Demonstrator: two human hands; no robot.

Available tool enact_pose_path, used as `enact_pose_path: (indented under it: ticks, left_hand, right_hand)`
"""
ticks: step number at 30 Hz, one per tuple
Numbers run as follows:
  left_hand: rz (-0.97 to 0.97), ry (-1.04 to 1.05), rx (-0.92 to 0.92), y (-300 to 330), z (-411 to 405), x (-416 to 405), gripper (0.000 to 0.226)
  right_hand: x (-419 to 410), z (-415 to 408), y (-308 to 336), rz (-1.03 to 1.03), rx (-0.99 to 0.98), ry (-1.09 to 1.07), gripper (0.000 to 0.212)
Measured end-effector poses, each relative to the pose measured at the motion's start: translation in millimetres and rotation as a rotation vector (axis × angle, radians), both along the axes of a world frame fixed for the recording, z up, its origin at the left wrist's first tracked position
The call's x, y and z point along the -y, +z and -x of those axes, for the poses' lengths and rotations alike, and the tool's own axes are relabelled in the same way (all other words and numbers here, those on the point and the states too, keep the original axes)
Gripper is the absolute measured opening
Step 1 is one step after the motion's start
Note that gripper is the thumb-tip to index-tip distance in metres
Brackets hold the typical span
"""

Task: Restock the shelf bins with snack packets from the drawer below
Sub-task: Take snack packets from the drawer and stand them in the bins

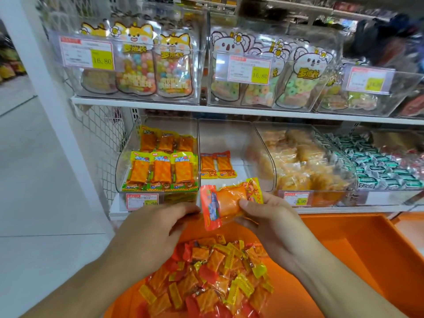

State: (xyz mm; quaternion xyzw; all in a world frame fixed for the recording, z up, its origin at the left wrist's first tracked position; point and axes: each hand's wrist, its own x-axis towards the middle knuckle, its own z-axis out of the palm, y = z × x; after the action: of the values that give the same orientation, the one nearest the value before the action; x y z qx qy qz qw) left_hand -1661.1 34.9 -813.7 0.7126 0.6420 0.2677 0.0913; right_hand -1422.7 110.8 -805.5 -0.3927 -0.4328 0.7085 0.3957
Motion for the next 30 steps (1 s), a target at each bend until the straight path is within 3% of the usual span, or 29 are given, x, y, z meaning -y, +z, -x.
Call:
enact_pose_path:
  ticks: [4,9,11,15,21,27,30]
  left_hand:
    - [-0.108,-0.007,0.314,1.2,-0.7,-4.5,0.064]
    - [-0.259,0.065,0.442,8.1,-6.3,-7.7,0.043]
    - [-0.205,0.089,0.568,10.2,-9.8,-6.8,0.044]
    - [-0.060,0.033,0.996,13.3,-15.5,-3.6,0.032]
    - [0.160,-0.003,1.249,19.1,-5.7,-2.7,0.055]
    - [0.143,0.013,1.317,24.4,-3.8,-3.6,0.033]
    - [0.119,0.080,1.222,24.8,-7.2,-2.8,0.047]
  right_hand:
    - [3.5,3.8,2.6,0.098,-0.066,0.067,0.023]
    - [14.4,13.8,-1.1,0.224,-0.091,0.209,0.041]
    - [19.6,18.2,-3.7,0.215,-0.101,0.227,0.045]
    - [23.4,24.3,-4.4,0.093,-0.101,0.206,0.037]
    - [20.0,21.0,-1.0,-0.015,-0.038,0.091,0.029]
    - [15.2,15.7,8.8,0.006,-0.068,-0.083,0.021]
    - [12.0,13.2,9.3,-0.011,-0.102,-0.109,0.026]
